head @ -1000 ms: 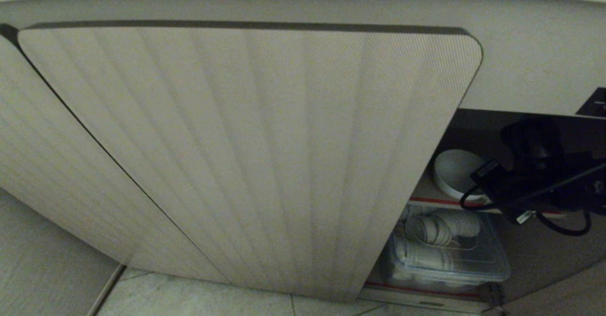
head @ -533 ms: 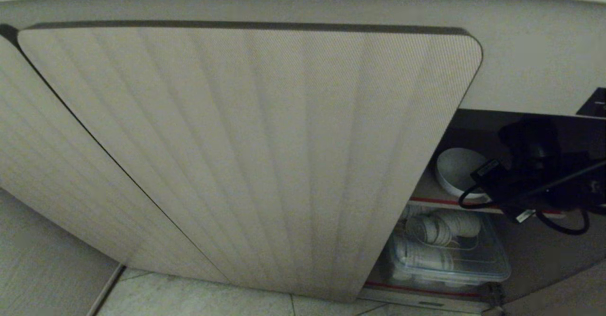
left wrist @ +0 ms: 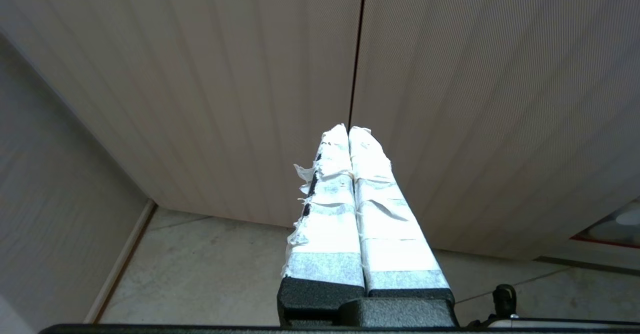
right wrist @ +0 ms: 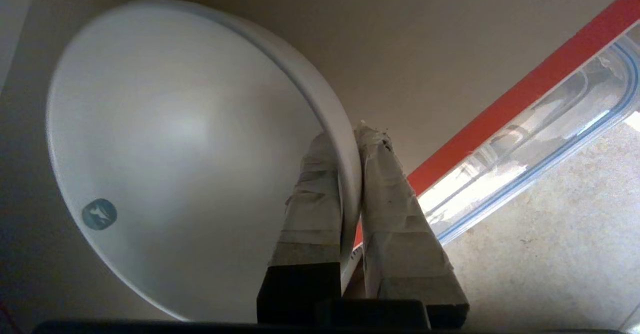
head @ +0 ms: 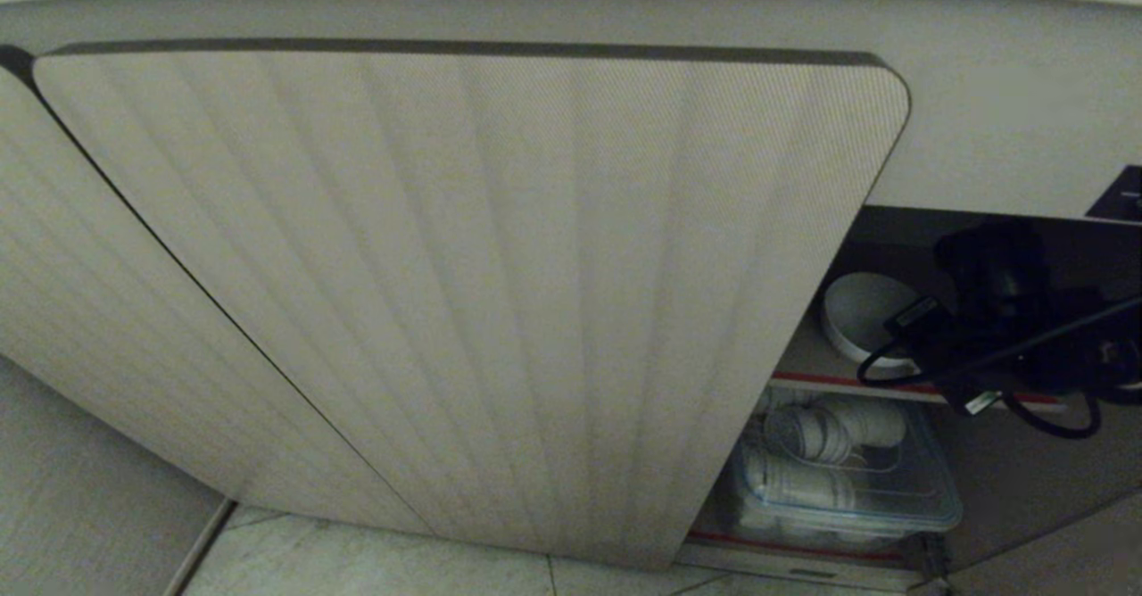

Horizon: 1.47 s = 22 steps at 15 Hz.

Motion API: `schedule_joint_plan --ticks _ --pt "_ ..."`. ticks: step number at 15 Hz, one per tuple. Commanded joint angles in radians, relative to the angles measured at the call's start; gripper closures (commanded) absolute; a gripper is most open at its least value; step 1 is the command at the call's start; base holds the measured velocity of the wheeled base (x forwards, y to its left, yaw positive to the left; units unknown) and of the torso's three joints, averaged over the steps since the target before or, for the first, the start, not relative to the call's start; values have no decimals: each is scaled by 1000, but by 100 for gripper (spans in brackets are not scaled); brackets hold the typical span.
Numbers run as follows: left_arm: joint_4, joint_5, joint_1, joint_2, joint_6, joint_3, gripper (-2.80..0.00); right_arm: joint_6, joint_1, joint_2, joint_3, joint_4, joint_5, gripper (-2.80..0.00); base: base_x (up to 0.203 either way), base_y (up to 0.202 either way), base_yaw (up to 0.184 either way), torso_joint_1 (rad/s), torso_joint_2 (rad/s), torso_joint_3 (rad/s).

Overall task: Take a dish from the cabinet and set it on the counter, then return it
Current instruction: Put it back into the cabinet

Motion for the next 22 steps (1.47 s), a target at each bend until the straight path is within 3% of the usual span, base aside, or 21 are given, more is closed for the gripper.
schedule_joint_plan --ticks 1,20,21,22 --pt "0 0 0 0 -1 0 0 6 0 6 -1 1 -1 0 0 0 0 0 0 0" --pt "0 0 0 0 -1 0 0 4 0 20 2 2 -3 0 0 0 0 0 0 0" --pt "-2 0 0 0 -1 0 0 4 0 20 2 2 -3 -280 0 0 0 0 0 0" --pt "-2 -1 0 0 -1 0 0 4 0 23 2 2 -3 -280 0 0 0 0 0 0"
